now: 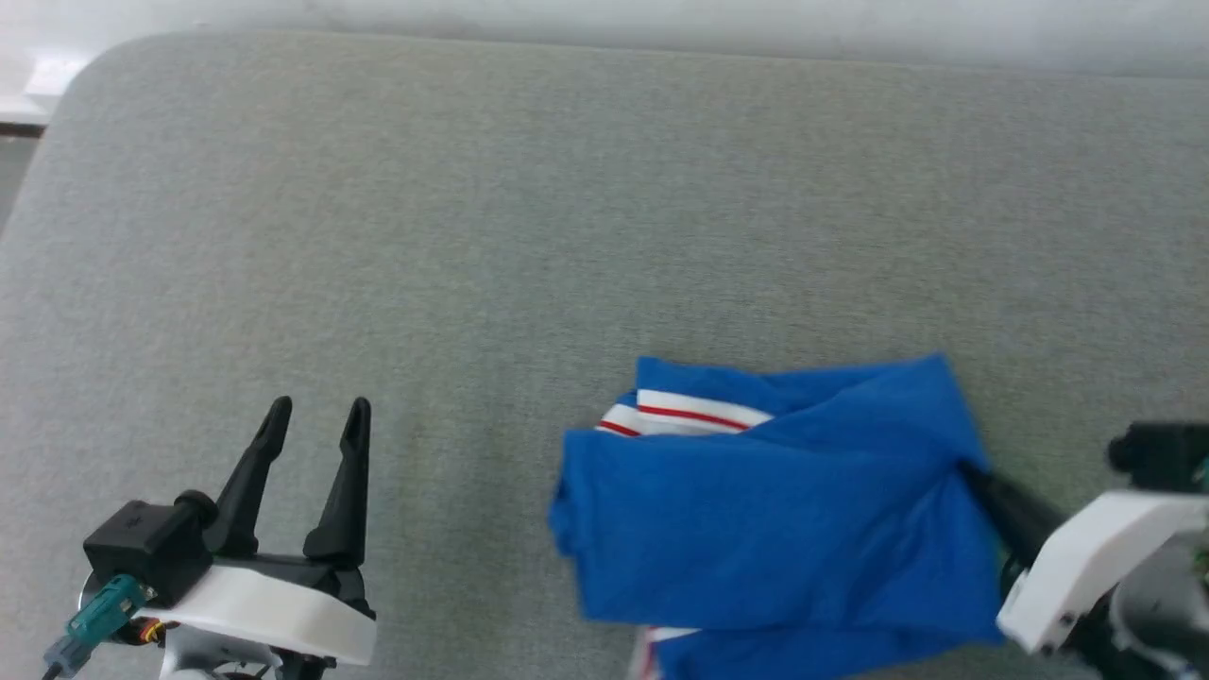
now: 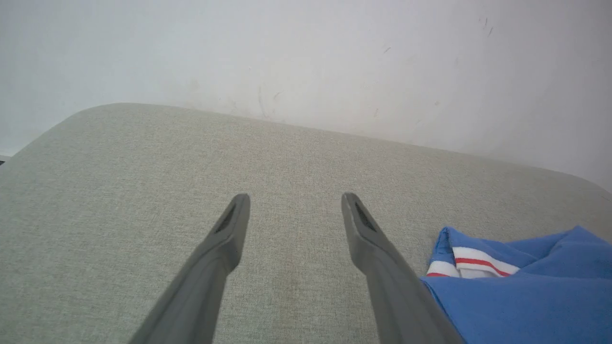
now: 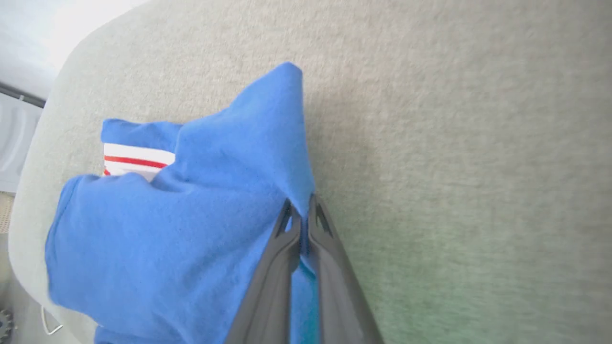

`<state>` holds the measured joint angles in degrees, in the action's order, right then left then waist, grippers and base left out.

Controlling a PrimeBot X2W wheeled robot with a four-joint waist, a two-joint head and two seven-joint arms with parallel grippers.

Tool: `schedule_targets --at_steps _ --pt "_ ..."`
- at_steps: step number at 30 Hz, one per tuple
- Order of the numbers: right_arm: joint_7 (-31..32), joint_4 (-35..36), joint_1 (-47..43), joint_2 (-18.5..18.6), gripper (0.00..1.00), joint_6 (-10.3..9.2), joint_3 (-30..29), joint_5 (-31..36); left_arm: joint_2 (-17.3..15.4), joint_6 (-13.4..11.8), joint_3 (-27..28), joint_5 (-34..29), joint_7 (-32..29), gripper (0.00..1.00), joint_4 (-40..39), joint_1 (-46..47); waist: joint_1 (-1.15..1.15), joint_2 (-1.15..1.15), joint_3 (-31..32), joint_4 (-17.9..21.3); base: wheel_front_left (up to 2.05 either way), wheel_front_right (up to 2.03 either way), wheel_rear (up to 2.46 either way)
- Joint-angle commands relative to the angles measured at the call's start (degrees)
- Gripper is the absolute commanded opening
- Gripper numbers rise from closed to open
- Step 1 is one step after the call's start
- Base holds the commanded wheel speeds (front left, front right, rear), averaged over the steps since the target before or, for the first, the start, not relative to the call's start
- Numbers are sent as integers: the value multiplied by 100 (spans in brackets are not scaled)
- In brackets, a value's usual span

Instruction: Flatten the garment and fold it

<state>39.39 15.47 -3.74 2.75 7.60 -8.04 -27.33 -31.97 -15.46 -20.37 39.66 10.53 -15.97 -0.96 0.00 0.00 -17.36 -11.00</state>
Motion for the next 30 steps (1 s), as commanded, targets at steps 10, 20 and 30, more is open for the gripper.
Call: schedule_targets --at_steps 10,20,30 --pt "1121 698 1198 655 0 -11 -333 1267 -204 -74 59 -131 -151 100 -264 268 0 0 -288 742 0 0 0" --pt "1230 240 1954 2365 0 -11 -809 1485 -489 -75 210 -285 -341 100 -627 732 0 0 -1090 1280 0 0 0" --pt "356 -674 2375 3612 0 -11 -943 1729 -740 -93 426 -534 -339 100 -955 1239 0 0 -1770 1559 0 0 0"
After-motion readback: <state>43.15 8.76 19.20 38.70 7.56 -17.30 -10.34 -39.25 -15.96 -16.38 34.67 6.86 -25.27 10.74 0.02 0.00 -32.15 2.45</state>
